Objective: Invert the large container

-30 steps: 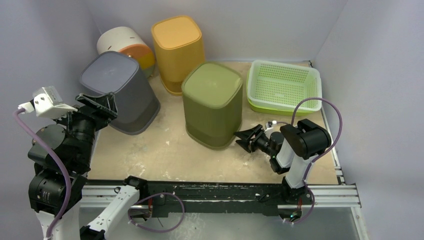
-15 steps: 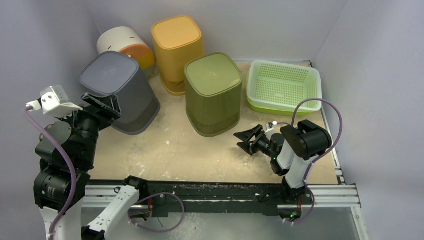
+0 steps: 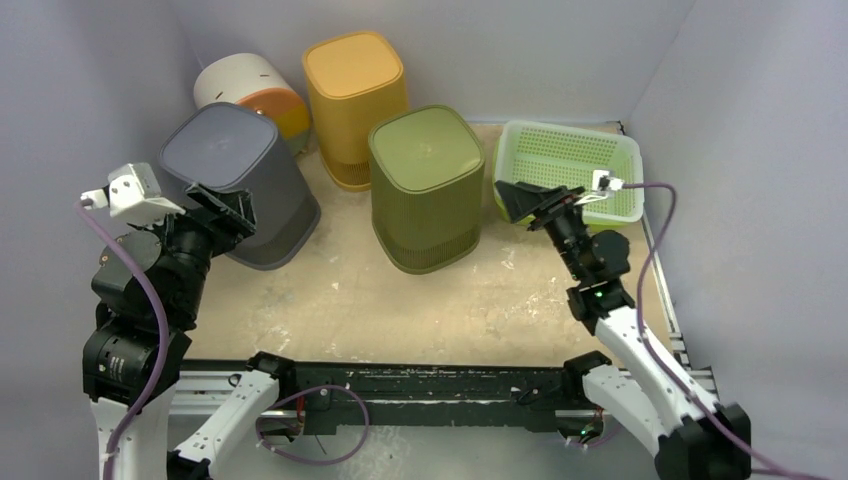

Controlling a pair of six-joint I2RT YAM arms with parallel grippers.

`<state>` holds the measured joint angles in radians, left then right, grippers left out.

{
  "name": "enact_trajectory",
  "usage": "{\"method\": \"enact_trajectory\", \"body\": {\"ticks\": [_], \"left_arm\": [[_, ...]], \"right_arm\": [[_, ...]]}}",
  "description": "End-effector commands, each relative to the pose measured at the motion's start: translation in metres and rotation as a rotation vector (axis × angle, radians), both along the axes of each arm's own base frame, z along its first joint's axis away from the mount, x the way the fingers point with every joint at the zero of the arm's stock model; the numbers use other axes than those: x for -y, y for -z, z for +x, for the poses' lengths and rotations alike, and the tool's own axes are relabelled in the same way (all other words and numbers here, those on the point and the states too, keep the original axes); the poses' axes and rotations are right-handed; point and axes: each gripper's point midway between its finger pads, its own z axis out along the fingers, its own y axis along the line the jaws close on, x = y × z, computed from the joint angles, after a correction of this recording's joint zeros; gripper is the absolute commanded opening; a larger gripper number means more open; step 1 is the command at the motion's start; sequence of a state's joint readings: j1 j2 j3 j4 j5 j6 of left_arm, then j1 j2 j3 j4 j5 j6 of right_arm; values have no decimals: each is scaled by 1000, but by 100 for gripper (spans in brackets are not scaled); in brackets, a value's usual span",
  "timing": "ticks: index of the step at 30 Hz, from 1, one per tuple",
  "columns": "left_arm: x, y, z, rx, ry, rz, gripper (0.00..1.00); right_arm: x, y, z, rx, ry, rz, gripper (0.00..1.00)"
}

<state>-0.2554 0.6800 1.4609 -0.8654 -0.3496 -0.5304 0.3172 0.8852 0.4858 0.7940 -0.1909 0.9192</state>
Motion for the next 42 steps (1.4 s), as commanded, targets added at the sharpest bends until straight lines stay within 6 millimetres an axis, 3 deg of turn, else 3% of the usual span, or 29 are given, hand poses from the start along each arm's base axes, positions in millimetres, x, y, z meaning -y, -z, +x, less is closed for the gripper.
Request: {"method": "enact_trajectory", "body": {"ticks": [1,4,11,14,18,23,26,31,37,42], "left_arm": [[9,1,11,8,41,18,68],[13,7,15,-3,59,19,68],[20,10,14,-11,96,19,68],[23,12,13,-12,118,18,68],[24,18,12,-31,127,33,68],[23,25,9,-50,130,53,69],[22,28,8,-55,128,58,69],[22,33,10,-65,125,60,69],[26,37,16,-70,134,45,69],[25,37,15,-68,132,43,69]], "right_arm": [[54,42,20,-188,314,-320,100],[65,38,40,-219,390,-420,100],[73,42,110,-279,526,-582,100],[73,25,137,-229,575,-592,100],[59,37,166,-196,542,-645,100],[26,59,182,-123,390,-684,100],[4,78,178,-105,269,-706,100],[-33,80,145,-58,136,-678,100],[-113,81,92,-3,-53,-676,100],[-166,87,61,8,-167,-621,100]]}}
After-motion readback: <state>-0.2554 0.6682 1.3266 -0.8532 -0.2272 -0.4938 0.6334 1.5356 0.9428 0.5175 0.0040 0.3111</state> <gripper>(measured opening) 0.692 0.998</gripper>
